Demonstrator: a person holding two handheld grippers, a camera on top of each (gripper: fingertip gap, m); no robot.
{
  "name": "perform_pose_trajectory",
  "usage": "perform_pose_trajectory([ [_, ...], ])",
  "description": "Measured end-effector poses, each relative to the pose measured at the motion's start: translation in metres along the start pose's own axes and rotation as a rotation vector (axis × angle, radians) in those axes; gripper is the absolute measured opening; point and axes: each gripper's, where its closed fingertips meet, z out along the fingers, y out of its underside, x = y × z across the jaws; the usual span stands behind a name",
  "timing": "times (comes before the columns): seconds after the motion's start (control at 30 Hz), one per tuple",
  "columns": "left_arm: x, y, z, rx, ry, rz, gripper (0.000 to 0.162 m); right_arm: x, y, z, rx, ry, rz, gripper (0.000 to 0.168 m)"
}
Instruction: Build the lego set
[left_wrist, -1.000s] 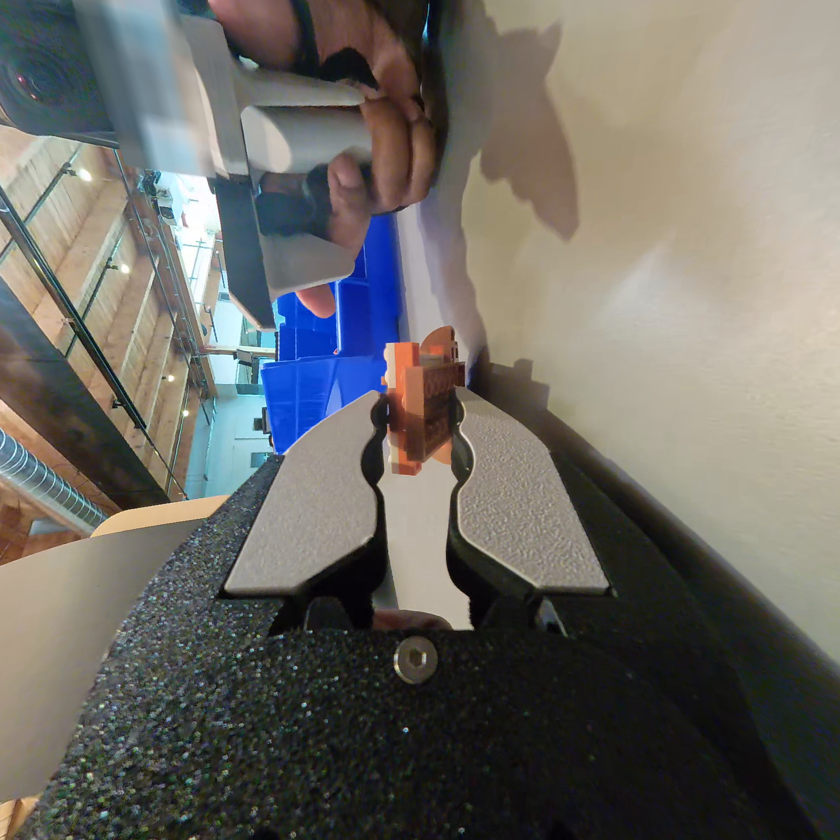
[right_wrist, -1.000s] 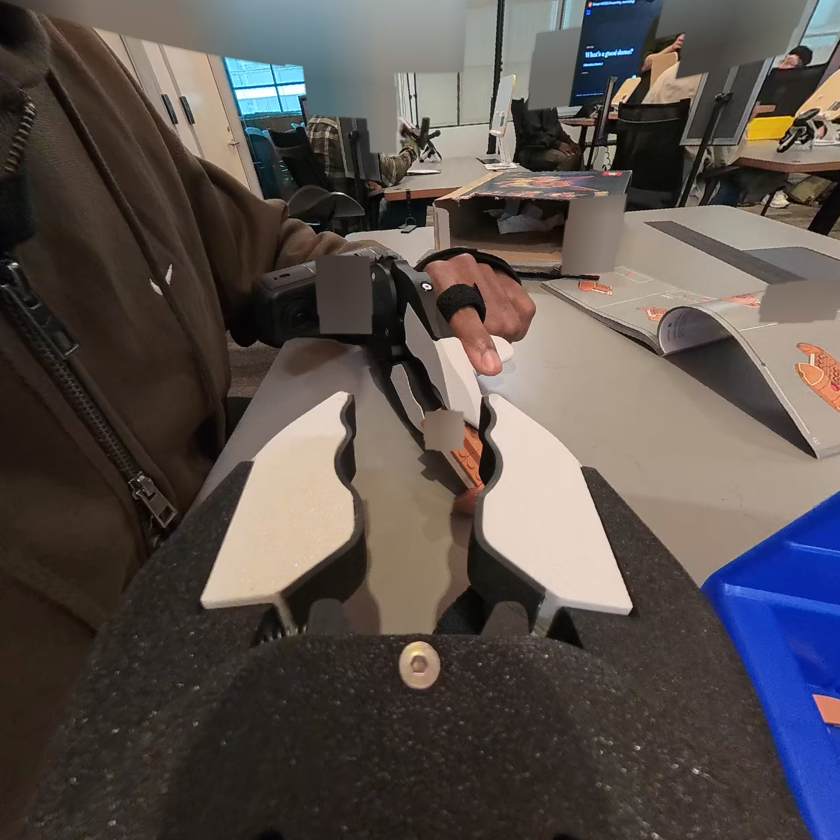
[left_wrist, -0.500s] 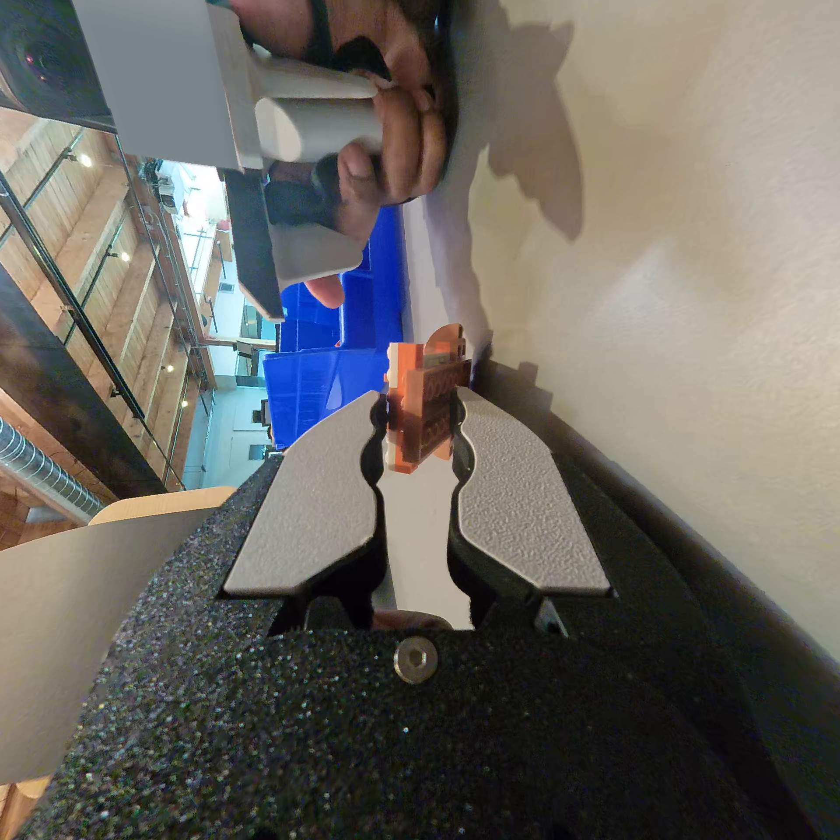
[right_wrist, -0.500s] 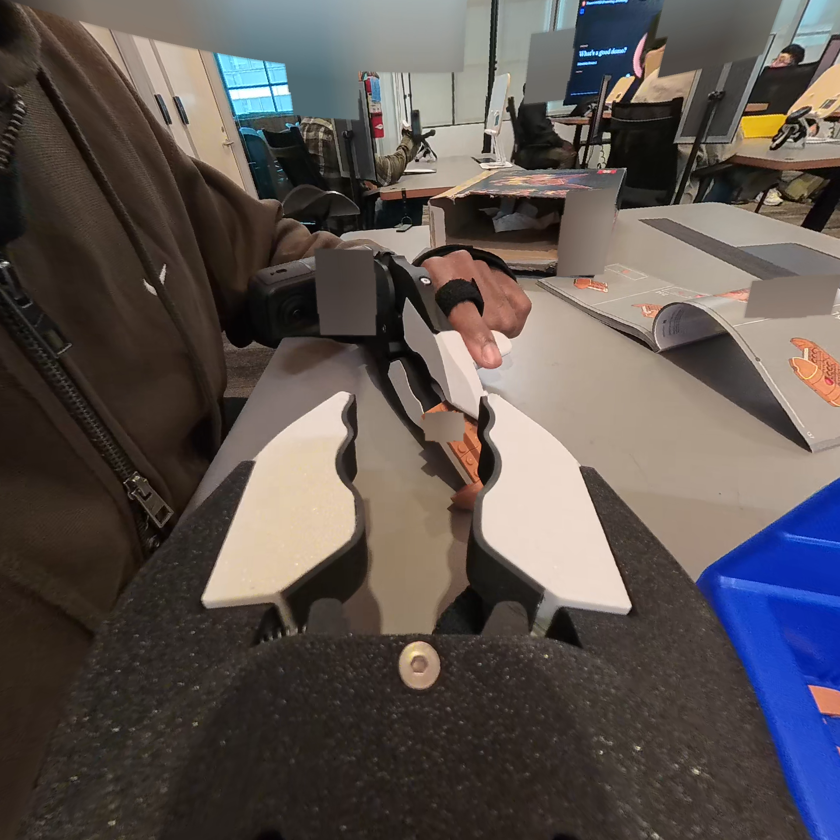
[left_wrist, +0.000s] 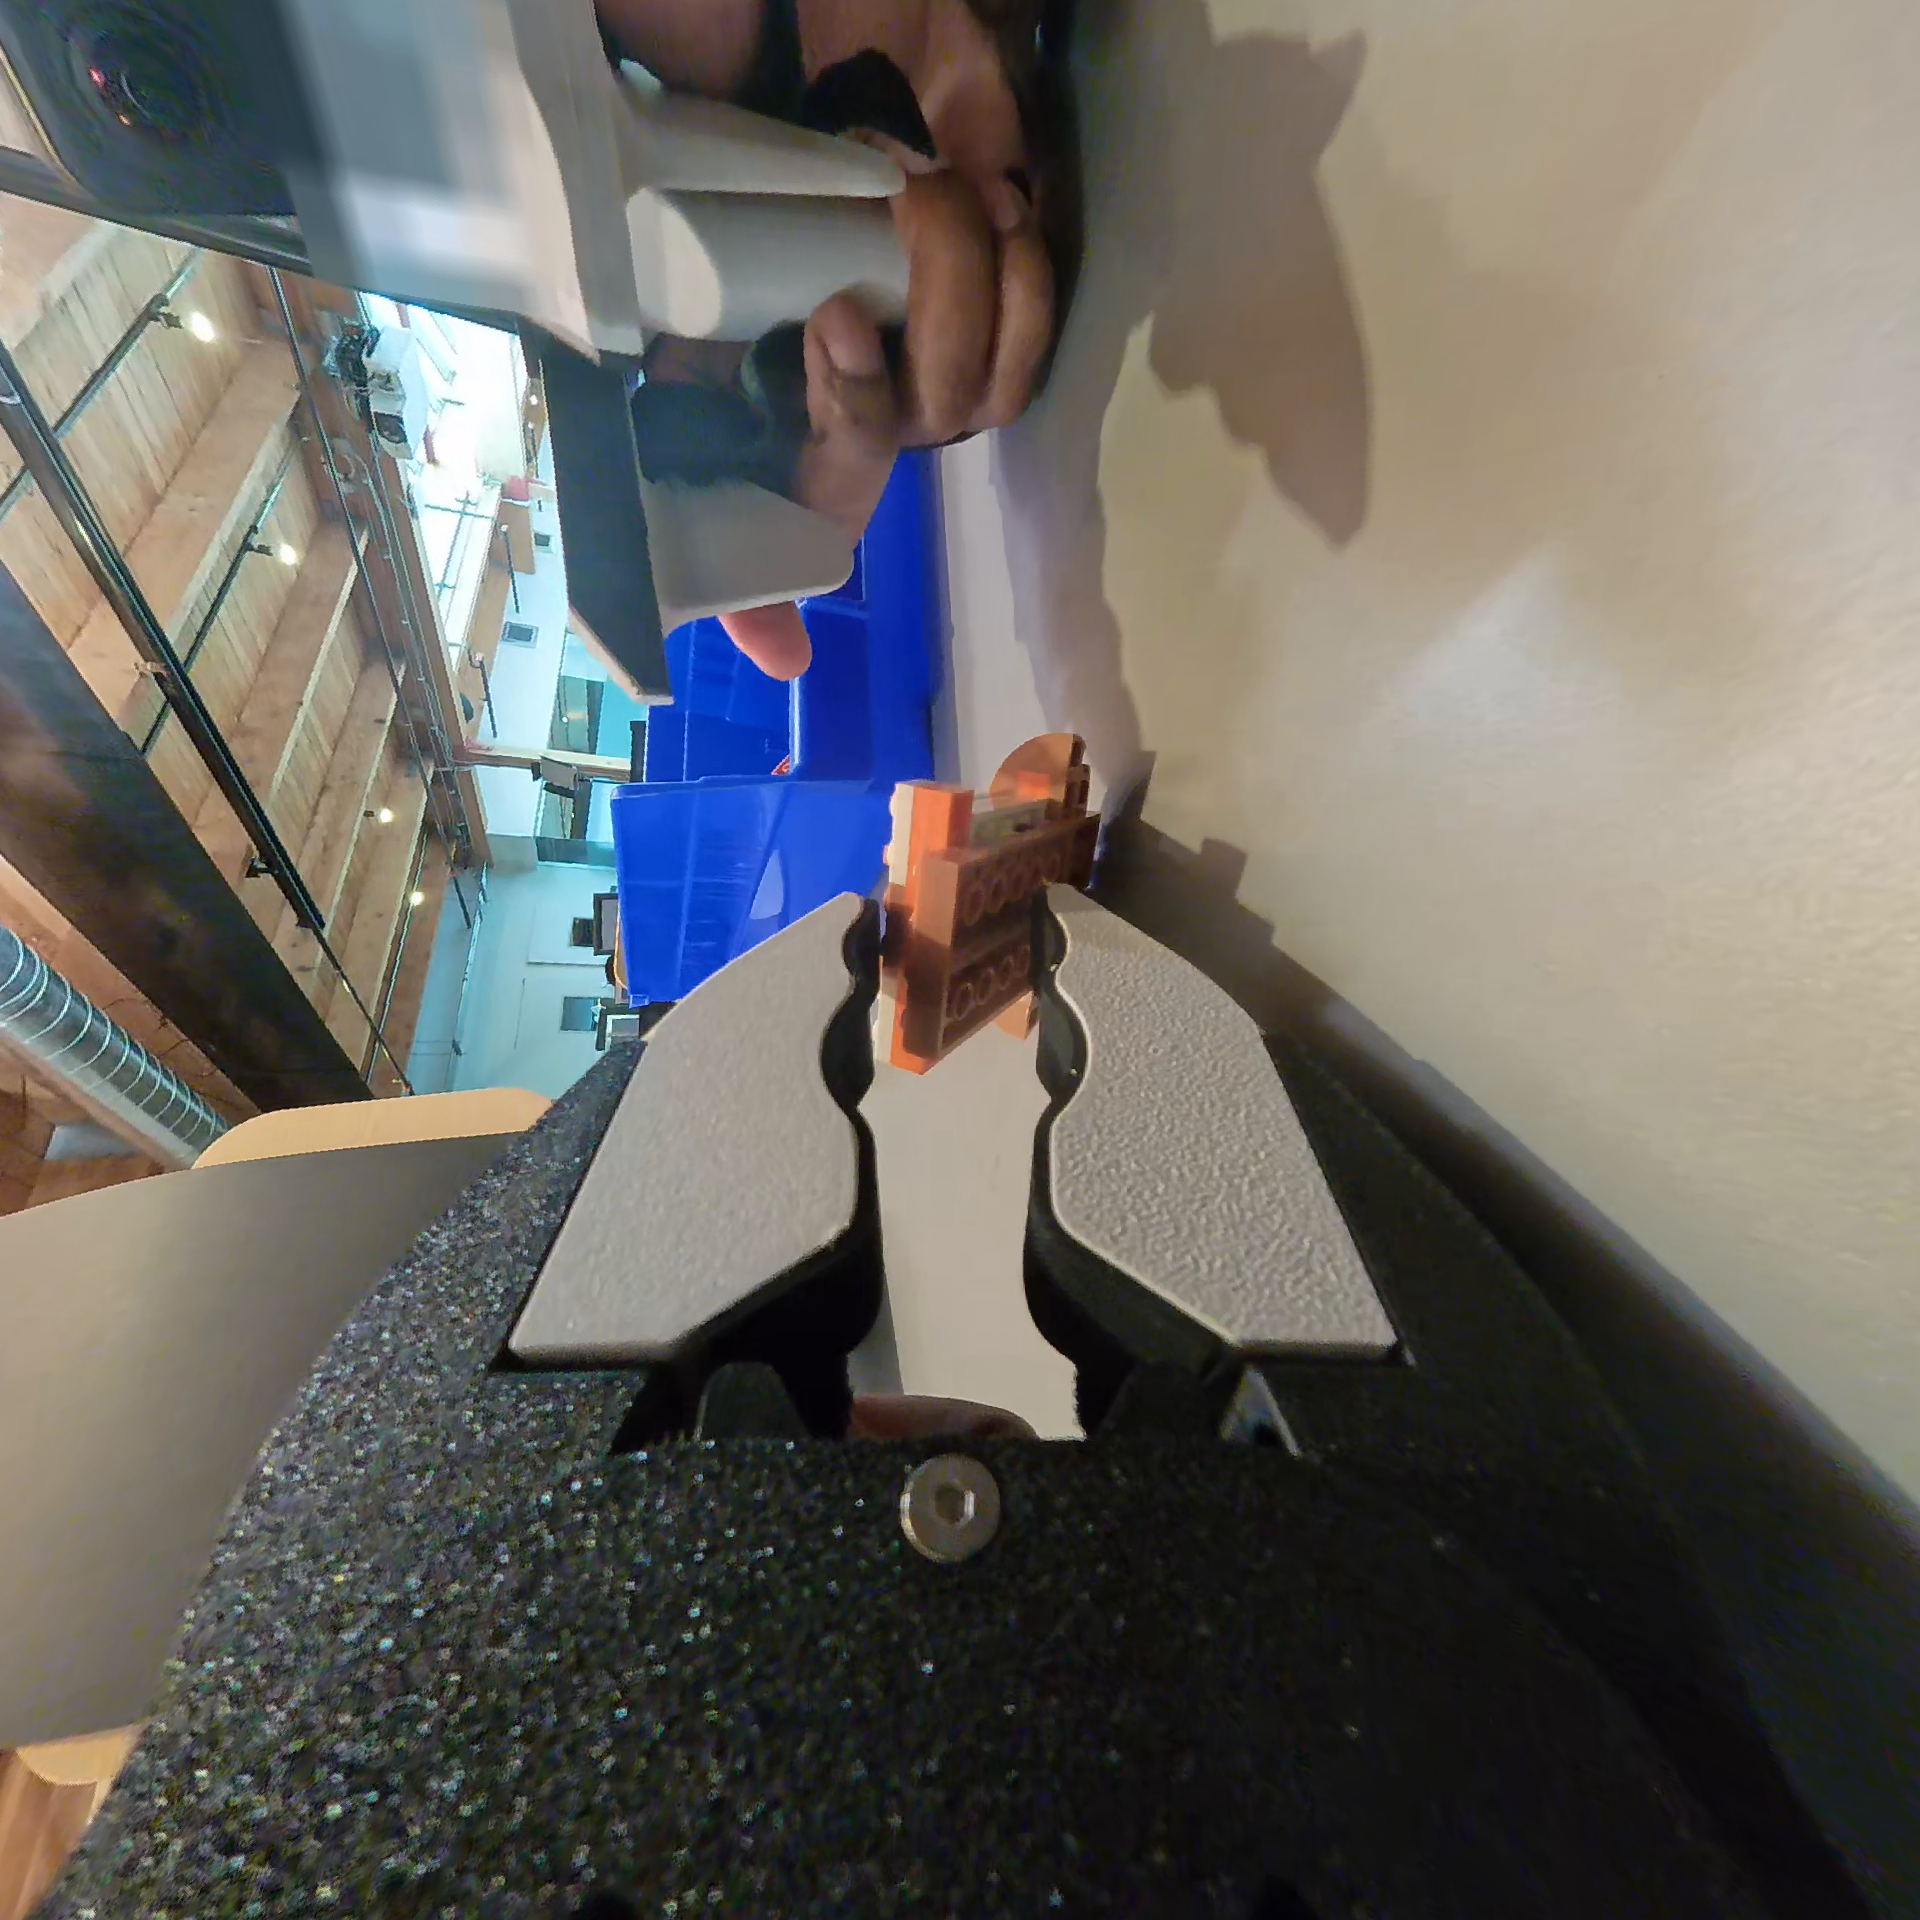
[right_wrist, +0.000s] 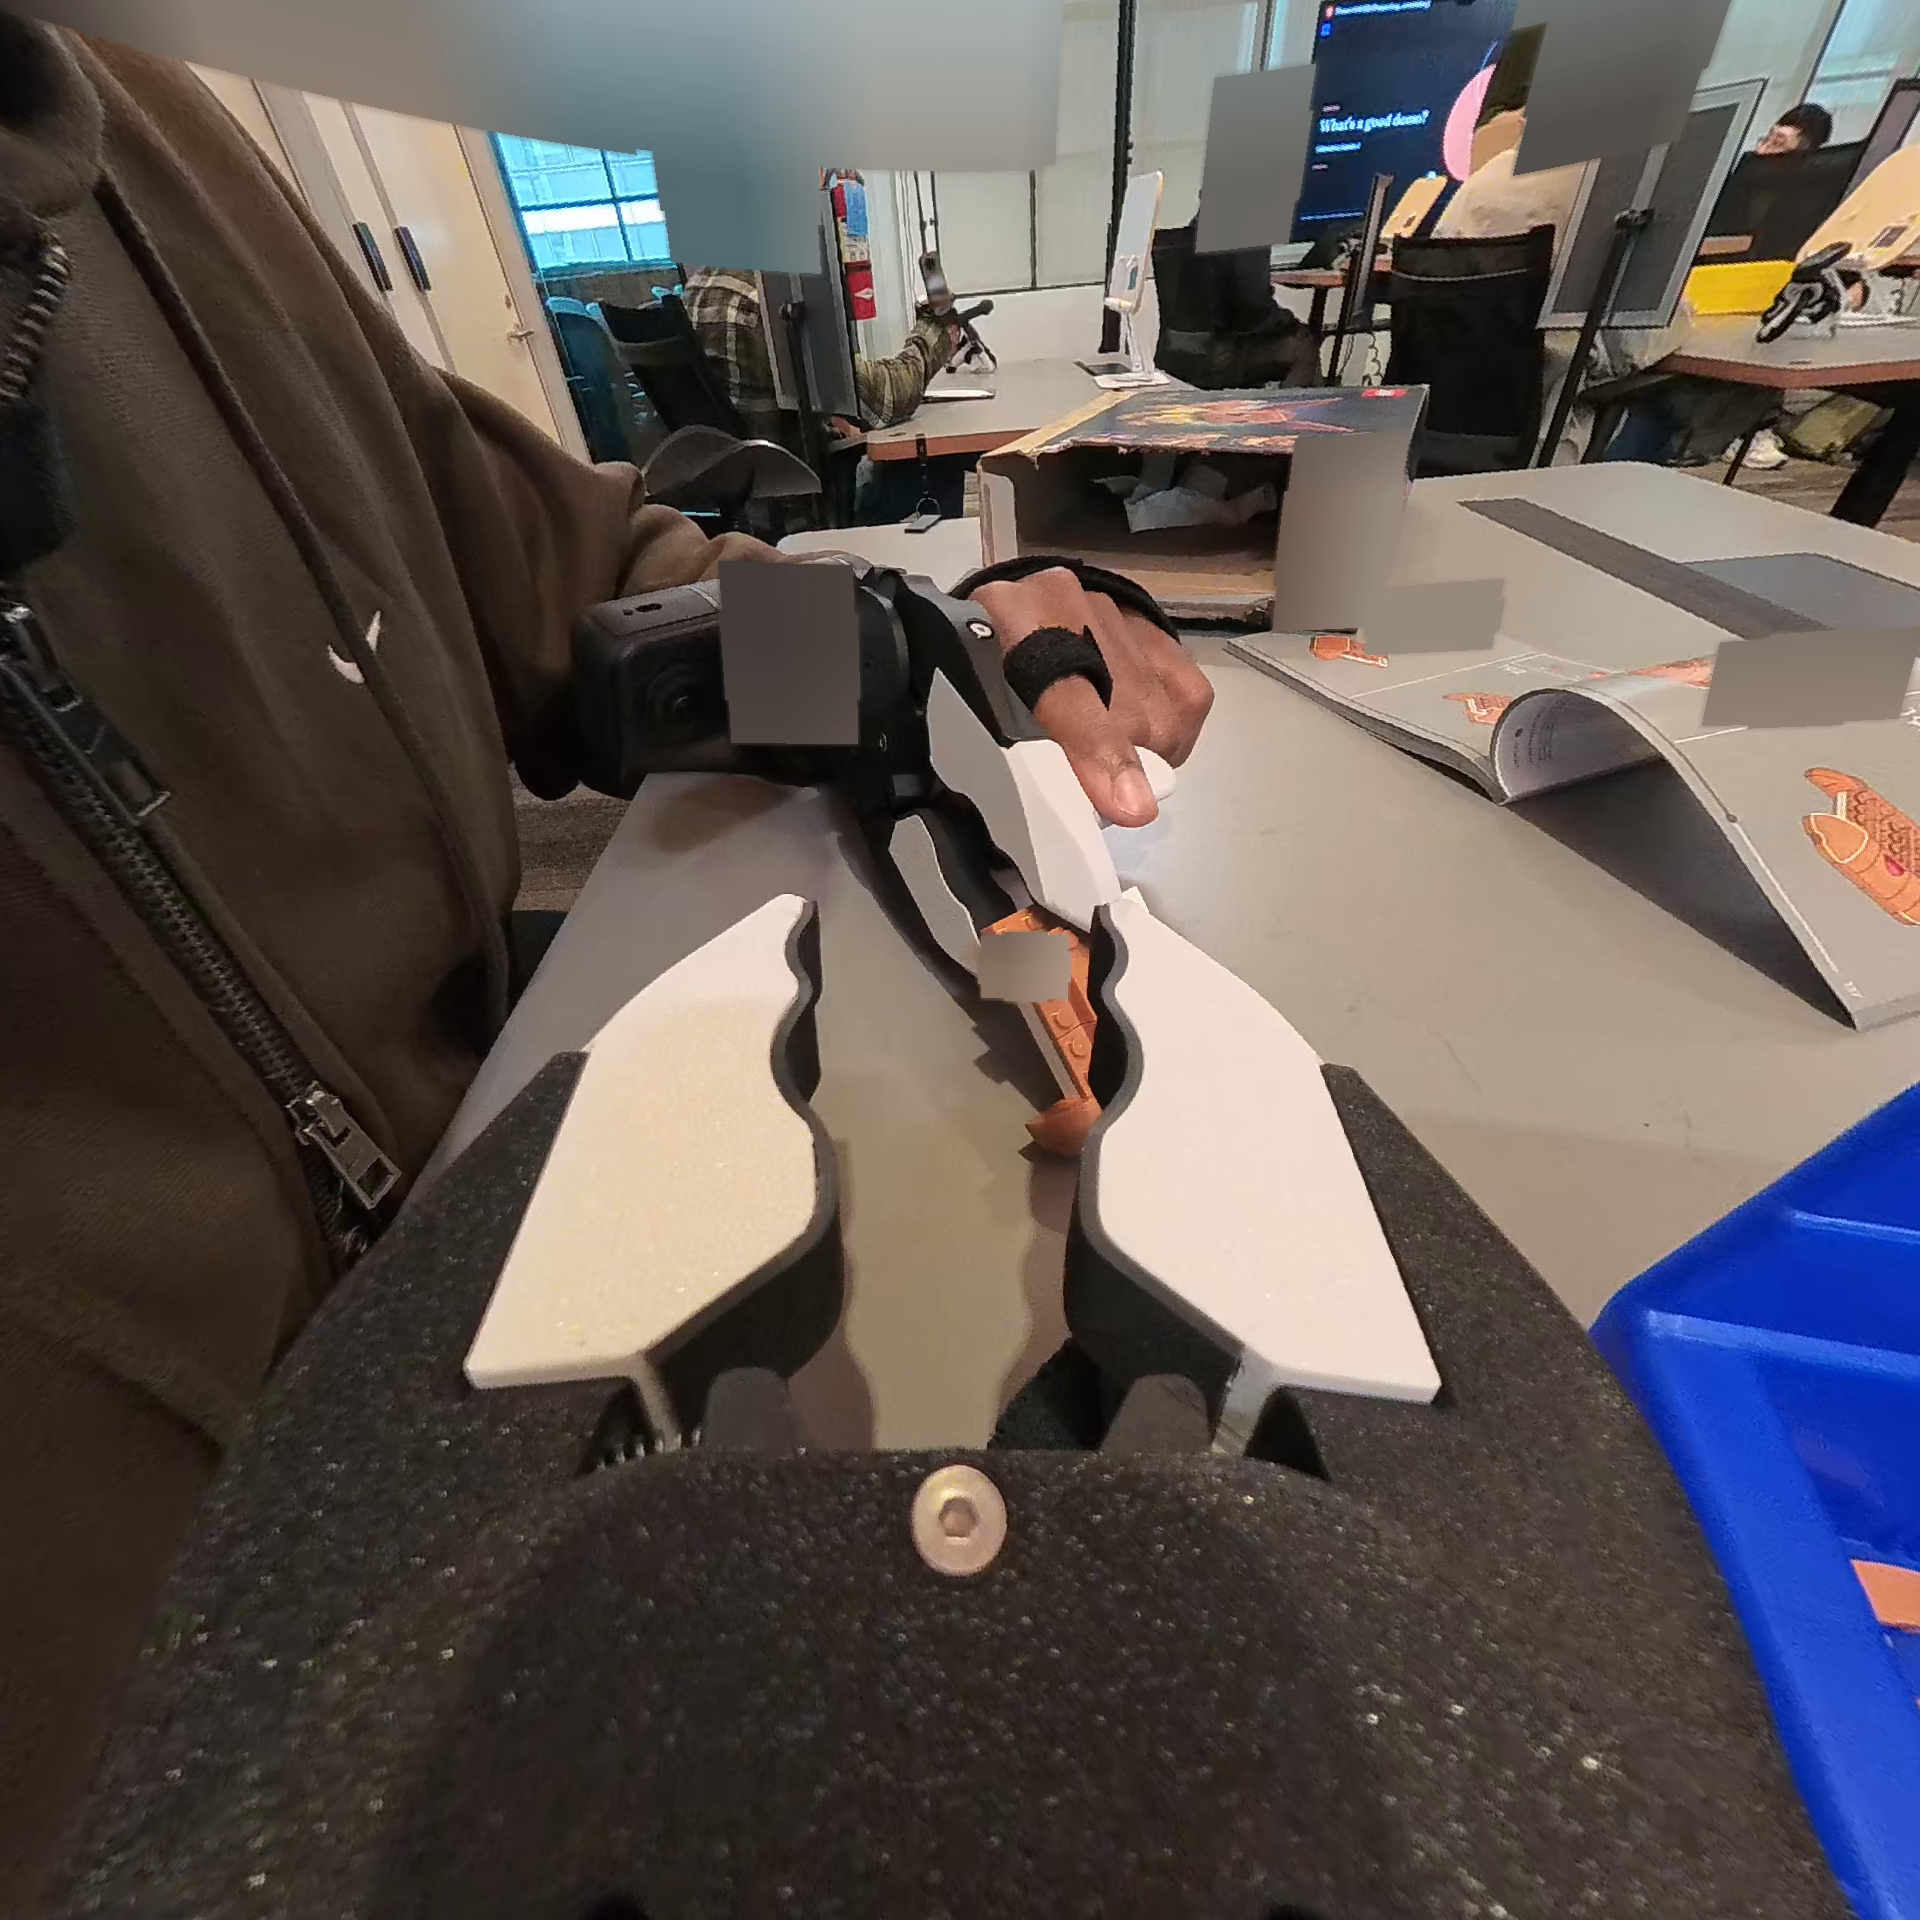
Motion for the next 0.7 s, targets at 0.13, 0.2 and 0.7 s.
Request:
perform_pose_trajectory([
  [0.13,0.001,0.001,-0.001,-0.003,0.009,-0.007,0.028,0.000,0.000,0.000,0.000,-0.002,0.002,0.049],
  [0.2,0.003,0.001,-0.001,-0.003,0.019,-0.014,0.028,0.000,0.000,0.000,-0.001,-0.002,0.002,0.049],
  [0.7,0.015,-0.006,-0.009,0.051,0.184,-0.343,0.034,0.000,0.001,0.001,-0.002,-0.001,0.011,0.048],
])
